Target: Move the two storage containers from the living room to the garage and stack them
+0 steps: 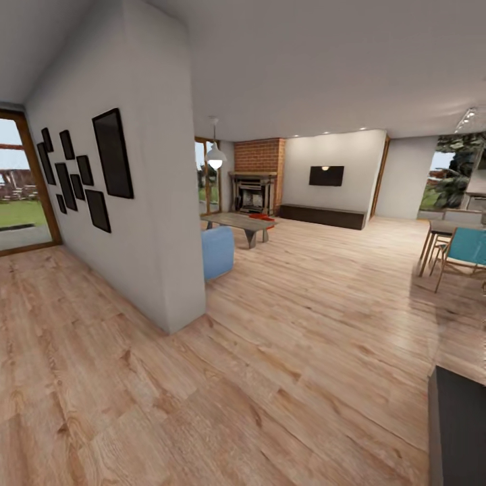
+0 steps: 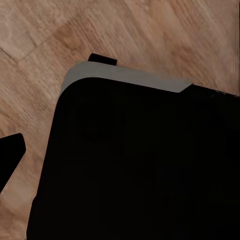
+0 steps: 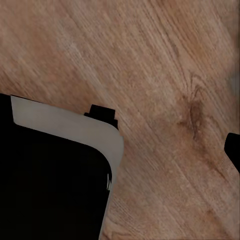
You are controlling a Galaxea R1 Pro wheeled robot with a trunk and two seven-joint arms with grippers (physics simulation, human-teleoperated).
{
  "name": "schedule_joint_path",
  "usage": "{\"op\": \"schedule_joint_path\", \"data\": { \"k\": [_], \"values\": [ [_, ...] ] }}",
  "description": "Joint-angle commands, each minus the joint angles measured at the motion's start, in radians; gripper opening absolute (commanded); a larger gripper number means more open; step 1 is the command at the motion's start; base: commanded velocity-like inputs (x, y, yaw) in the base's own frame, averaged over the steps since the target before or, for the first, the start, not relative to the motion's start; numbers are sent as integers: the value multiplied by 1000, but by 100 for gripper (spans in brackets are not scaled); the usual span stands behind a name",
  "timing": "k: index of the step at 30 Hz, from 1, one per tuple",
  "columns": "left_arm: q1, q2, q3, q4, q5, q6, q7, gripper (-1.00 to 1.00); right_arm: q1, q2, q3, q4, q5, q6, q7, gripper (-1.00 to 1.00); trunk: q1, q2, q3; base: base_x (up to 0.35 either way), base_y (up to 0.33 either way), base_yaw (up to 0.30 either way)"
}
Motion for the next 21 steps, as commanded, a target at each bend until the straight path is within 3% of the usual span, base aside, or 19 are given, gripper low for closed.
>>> {"op": "schedule_joint_path", "data": {
  "k": [1, 8, 21],
  "values": [
    [0, 0, 0, -1, 10, -2, 0, 100, -1, 0, 7, 3, -11, -6, 5, 100, 1, 0, -1, 325, 0, -231],
    [0, 0, -1, -1, 10, -2, 0, 100, -1, 0, 8, 3, -10, -6, 5, 100, 1, 0, -1, 325, 0, -209],
    [0, 0, -1, -1, 10, -2, 1, 100, -1, 0, 8, 3, -11, -6, 5, 100, 1, 0, -1, 325, 0, -43]
  ]
}}
